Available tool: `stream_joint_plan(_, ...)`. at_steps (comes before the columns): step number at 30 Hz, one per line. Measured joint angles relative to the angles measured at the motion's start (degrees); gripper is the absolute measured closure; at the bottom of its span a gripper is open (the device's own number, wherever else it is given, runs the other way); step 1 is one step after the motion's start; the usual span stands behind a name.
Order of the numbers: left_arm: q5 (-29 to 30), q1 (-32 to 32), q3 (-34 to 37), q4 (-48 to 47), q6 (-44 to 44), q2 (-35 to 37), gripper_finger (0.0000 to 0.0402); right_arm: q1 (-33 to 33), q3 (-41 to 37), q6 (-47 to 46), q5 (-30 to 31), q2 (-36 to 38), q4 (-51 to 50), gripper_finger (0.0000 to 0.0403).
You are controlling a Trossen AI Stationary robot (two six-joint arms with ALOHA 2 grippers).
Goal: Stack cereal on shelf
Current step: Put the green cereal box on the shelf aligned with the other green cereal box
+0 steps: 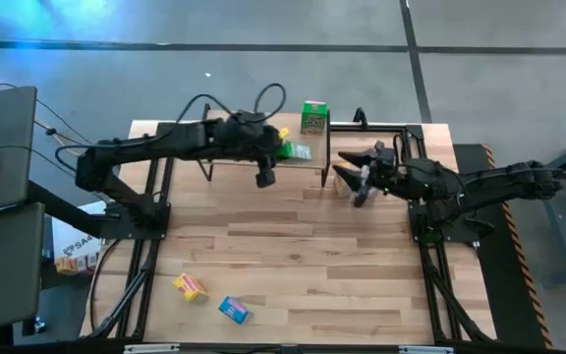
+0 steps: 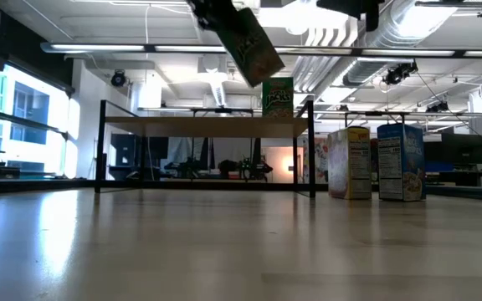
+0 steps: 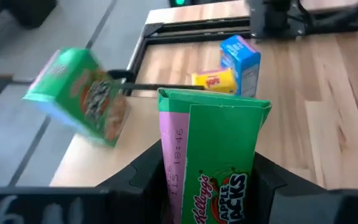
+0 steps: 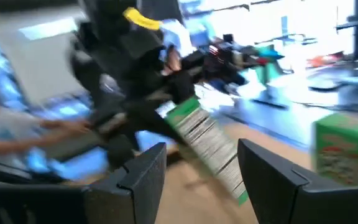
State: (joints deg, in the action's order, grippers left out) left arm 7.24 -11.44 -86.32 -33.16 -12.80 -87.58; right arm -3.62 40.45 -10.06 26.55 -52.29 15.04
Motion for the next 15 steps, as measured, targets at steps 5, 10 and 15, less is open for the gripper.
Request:
stream_joint_plan(5, -1.0, -1.4, 0.0, 3.4, -3.9, -3.7, 0.0266, 3.8, 7.7, 3.3, 1.0, -2.9, -14.2, 0.0206)
stream_joint_plan(10, -0.8, -3.4, 0.0, 3.3, -5.1, -5.6, 0.0266, 6.8, 10.9, 2.3, 1.1, -4.6, -19.2, 0.0206)
stream_joint_plan(15, -2.6, -4.2, 0.0, 3.2, -5.4, -5.7, 0.0264, 8.7, 12.3, -1.2, -1.6, -6.5, -19.5, 0.0206)
